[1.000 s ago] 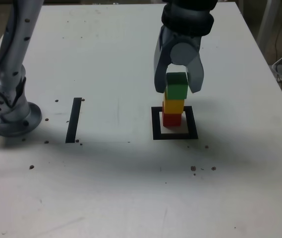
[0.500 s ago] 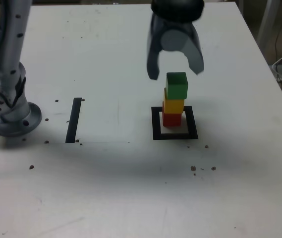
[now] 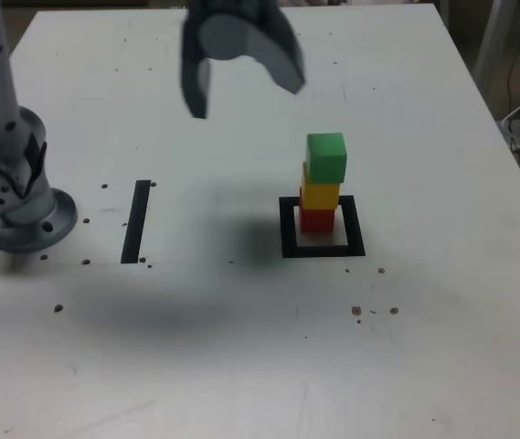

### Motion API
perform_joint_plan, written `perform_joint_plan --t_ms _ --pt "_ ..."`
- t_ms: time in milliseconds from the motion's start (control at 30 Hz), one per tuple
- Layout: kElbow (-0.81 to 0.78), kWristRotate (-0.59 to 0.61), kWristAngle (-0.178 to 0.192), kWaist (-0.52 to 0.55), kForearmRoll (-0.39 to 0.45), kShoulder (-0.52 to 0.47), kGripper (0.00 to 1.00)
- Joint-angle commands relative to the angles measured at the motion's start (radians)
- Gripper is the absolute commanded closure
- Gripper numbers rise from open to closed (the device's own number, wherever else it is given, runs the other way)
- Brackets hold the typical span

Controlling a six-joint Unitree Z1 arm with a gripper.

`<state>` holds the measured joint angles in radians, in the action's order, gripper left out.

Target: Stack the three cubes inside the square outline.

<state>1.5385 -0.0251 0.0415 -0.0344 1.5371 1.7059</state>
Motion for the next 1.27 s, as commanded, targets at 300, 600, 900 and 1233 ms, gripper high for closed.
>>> perform_joint_plan --t_ms 300,600,900,1233 --pt "-0.394 -0.010 0.014 -0.001 -0.136 -0.200 0.00" --pt "-0.619 -0.007 0.009 -0.001 -0.265 -0.304 0.00" --pt "-0.690 0.018 -0.030 0.021 -0.330 -0.315 0.00" --pt "-0.704 0.069 -0.044 0.058 -0.344 -0.314 0.00"
